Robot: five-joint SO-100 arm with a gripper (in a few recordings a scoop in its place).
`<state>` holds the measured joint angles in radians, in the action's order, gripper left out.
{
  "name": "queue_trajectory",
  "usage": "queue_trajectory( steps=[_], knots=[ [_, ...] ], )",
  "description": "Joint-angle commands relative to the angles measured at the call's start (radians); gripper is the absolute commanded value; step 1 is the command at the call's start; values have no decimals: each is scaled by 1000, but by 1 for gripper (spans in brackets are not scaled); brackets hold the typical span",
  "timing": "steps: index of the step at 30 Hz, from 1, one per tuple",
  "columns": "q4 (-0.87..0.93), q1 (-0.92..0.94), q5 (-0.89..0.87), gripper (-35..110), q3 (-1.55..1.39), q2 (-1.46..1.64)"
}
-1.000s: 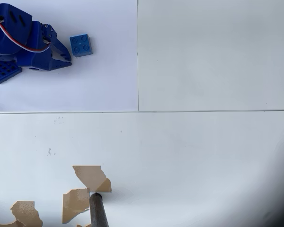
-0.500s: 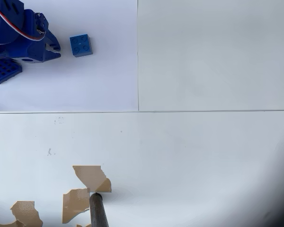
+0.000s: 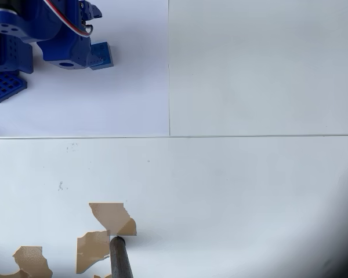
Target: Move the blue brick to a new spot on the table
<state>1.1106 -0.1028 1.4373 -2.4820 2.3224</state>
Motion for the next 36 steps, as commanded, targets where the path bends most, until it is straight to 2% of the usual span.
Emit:
queue_trajectory(
  steps=[1, 13, 21, 30, 36],
  knots=[
    [-67, 2, 17, 33, -2, -38],
    [-80, -109, -51, 36, -89, -94],
    [-75, -81, -6, 37, -97, -78],
    [63, -48, 21, 38, 12, 40],
    [80, 0, 72, 39, 28, 43]
  ],
)
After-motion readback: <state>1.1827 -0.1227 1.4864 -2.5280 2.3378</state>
